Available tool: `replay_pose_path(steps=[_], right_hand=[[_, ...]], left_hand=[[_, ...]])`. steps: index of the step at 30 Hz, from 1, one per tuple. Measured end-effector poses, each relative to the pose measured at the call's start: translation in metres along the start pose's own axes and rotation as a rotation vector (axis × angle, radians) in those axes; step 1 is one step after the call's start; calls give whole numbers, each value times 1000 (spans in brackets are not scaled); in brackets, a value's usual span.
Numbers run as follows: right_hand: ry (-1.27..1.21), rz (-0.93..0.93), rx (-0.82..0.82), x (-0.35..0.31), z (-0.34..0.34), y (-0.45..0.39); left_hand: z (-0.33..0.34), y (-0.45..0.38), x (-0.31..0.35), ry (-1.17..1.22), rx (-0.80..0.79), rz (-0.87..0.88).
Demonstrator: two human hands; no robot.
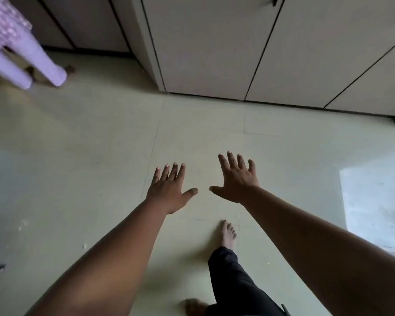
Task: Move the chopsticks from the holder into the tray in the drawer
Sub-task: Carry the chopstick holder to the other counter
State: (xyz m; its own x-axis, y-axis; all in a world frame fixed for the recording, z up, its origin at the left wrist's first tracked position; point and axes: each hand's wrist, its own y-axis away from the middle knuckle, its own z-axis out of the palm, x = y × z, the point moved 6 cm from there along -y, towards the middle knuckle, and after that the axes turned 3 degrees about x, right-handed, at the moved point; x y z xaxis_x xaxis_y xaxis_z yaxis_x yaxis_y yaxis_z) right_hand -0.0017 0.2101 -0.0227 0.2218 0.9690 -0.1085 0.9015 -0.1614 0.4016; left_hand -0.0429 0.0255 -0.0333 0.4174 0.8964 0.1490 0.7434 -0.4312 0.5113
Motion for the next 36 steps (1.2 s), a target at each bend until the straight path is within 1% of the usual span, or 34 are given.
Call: replay_pose_path(steps=[5, 8, 11, 14, 17, 20, 23, 26, 29, 31, 34, 36], right_hand=[[-25, 26, 26, 33, -37, -25], [-31, 22, 58, 42, -74, -51], [-27, 24, 114, 42, -118, -83], [-8, 14, 154, 27, -159, -115], [23, -30, 188, 0, -198, -150], [66, -73, 246, -29, -252, -187], [37, -46, 338, -48, -315, -221], [12, -22, 397, -61, -365, -248], [-18, -9, 425, -64, -394, -266], [-55, 11, 424, -57, -406, -279], [-121, 25, 422, -40, -425, -304], [-209, 31, 435, -27, -439, -328]], left_hand=[[-53, -41, 27, -74, 21, 57], [-101, -66, 31, -77, 77, 50], [-149, -85, 29, -62, 158, 40], [-189, -97, 22, -127, 195, 83], [-232, -115, 3, -197, 255, 145], [-288, -143, -28, -208, 333, 169], [-358, -177, -60, -198, 424, 166], [-414, -205, -92, -137, 472, 123], [-444, -236, -115, -126, 459, 71], [-454, -255, -115, -156, 439, 69], [-469, -286, -103, -197, 425, 125], [-484, -307, -96, -191, 441, 158]])
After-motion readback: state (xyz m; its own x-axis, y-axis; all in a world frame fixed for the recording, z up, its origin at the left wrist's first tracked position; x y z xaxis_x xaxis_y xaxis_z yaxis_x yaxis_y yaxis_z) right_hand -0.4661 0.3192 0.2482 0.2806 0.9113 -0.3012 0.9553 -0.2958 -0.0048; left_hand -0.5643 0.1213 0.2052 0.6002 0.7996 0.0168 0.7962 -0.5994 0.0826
